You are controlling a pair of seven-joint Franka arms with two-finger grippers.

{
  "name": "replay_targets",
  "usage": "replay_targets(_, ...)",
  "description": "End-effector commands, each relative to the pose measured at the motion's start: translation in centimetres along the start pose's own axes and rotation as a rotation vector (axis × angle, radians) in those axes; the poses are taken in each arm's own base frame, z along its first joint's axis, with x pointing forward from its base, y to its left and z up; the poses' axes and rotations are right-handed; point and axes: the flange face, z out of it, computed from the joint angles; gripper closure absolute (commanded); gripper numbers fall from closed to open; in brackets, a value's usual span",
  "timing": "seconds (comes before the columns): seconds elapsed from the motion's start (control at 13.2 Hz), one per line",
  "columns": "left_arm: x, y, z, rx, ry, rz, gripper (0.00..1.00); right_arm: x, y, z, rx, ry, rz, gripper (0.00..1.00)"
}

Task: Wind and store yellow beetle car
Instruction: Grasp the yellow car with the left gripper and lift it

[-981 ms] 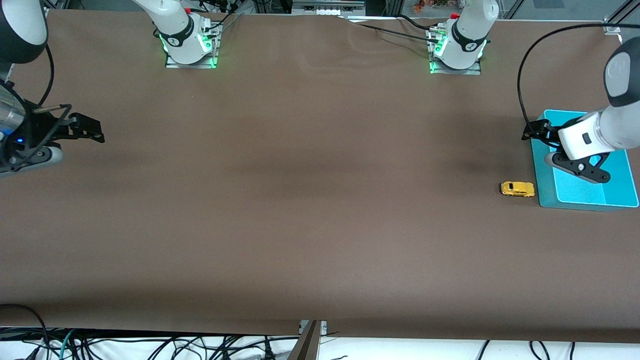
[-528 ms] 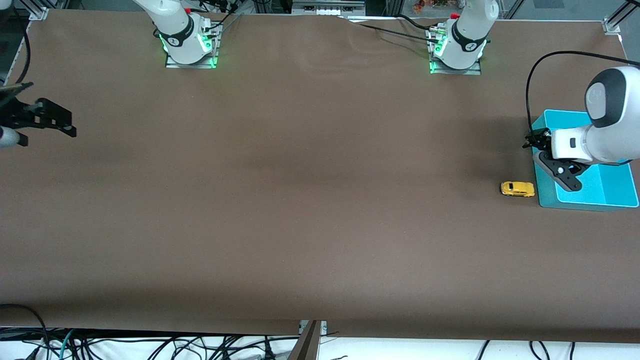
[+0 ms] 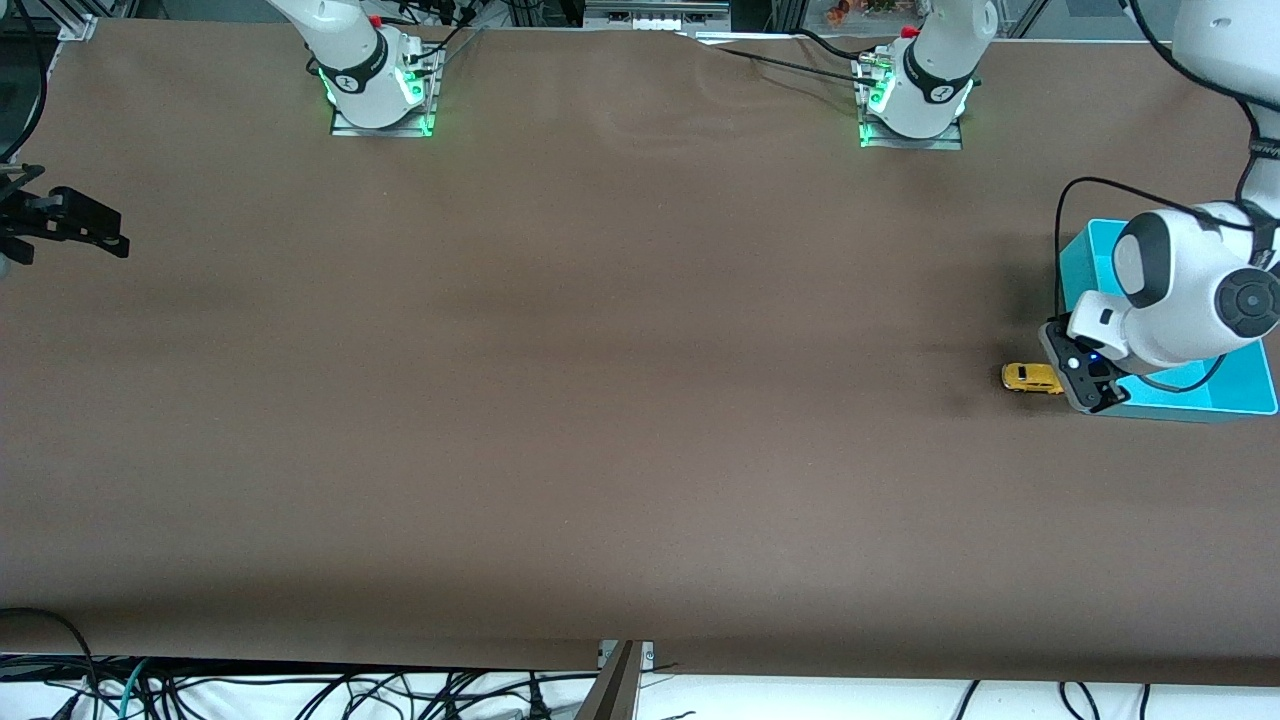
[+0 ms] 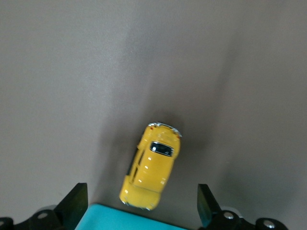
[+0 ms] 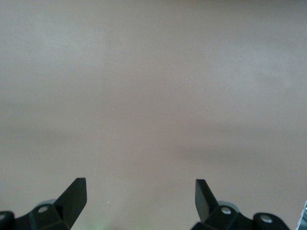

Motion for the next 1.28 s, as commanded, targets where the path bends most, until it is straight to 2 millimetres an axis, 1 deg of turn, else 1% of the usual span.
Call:
replay_targets(0.0,-0.7,-0.8,1.9,0.021,-0.008,0.104,0.00,-1.6,0.7,0.2,0.002,-0.015,0.050,0.00)
replay_targets(0.08,-0.8,-0.5,2.7,0.011,-0.006,0.116,0.00,-1.8,0.8,0.5,0.005,-0.024,0.052,0.00)
replay_targets(0.15,-0.9,-0.2,3.2,0.009,-0.004,0.120,0.00,-2.1,0.8,0.7,0.010,-0.030,0.058,0.00)
replay_targets(0.3,-1.0,0.4,4.1,-0.009,-0.003,0.120,0.00,-2.3,0.5,0.7,0.011,-0.039,0.061,0.00)
replay_targets(0.38,-1.0,1.1,4.8,-0.029,-0.001,0.119,0.00,-2.3,0.3,0.7,0.011,-0.040,0.059,0.00)
replay_targets(0.45,-1.9,1.2,5.2,-0.032,0.002,0.102,0.00,-2.3,0.3,0.9,0.011,-0.044,0.059,0.00)
replay_targets(0.53,-2.0,1.3,5.5,-0.031,0.003,0.101,0.01,-2.3,0.3,1.0,0.012,-0.052,0.058,0.00)
replay_targets(0.6,-2.0,1.3,5.7,-0.031,0.004,0.101,0.11,-2.2,0.2,1.2,0.013,-0.055,0.056,0.00)
replay_targets(0.68,-2.1,1.3,5.5,-0.029,0.004,0.101,0.43,-1.9,0.2,1.6,0.013,-0.063,0.053,0.00)
replay_targets(0.75,-2.1,1.3,5.4,-0.028,0.004,0.102,0.67,-1.4,0.2,2.1,0.014,-0.073,0.049,0.00)
replay_targets(0.83,-2.0,1.3,5.4,-0.028,0.004,0.120,0.77,-1.2,0.4,2.3,0.014,-0.078,0.050,0.00)
replay_targets(0.91,-1.7,1.3,5.2,-0.024,0.006,0.141,0.78,-1.2,0.3,2.3,0.016,-0.078,0.050,0.00)
replay_targets(0.98,-1.4,1.1,4.8,-0.020,0.006,0.157,0.81,-1.1,-0.1,2.2,0.015,-0.077,0.044,0.00)
replay_targets(1.06,-0.7,1.0,3.9,-0.008,0.010,0.184,0.82,-1.1,-0.2,2.2,0.017,-0.077,0.043,0.00)
replay_targets(1.21,0.8,1.0,1.3,0.000,0.012,0.229,0.82,-1.0,-0.1,2.4,0.018,-0.079,0.062,0.00)
